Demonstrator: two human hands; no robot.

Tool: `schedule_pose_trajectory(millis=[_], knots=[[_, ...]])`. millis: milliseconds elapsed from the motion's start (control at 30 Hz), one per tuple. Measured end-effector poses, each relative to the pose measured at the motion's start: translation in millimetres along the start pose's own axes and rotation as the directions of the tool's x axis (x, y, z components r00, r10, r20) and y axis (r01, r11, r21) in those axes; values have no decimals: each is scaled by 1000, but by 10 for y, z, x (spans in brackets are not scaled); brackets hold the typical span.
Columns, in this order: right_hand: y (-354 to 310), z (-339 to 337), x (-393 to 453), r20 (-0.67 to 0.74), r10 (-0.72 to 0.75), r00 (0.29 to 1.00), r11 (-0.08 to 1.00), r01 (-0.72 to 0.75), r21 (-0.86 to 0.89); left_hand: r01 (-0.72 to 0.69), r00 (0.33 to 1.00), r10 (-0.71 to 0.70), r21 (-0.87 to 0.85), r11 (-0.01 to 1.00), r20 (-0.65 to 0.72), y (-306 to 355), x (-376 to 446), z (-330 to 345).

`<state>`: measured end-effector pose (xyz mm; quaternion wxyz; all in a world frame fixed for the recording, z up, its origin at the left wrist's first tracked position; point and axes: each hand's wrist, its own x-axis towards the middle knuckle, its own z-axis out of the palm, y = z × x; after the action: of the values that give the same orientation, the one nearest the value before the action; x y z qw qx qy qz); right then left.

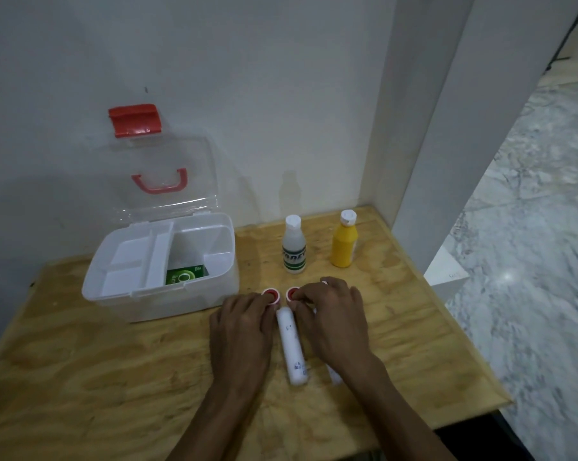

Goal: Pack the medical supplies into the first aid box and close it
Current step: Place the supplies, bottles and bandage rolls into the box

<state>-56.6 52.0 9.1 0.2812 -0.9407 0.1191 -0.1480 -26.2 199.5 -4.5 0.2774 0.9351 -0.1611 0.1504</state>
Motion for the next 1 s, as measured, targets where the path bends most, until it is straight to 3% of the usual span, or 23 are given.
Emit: schedule_pose_trajectory(millis=[200,400,667,1000], knots=[[-55,-48,-16,41,-18,999,1000,19,-15,-8,1000,8,31,999,-6,-6,-29,-31],[-129,-156,-113,-102,-73,992,996,77,36,-56,997,51,-78,995,-62,-21,-132,-297],[-801,-248,-69,-234,-272,933,910,328,251,-87,968,56,-122,989,-244,-372,-107,-982],[-1686,161,497,-102,-398,912,867,410,282,50,951,-66,-60,997,-303,-1090,235,-1645]])
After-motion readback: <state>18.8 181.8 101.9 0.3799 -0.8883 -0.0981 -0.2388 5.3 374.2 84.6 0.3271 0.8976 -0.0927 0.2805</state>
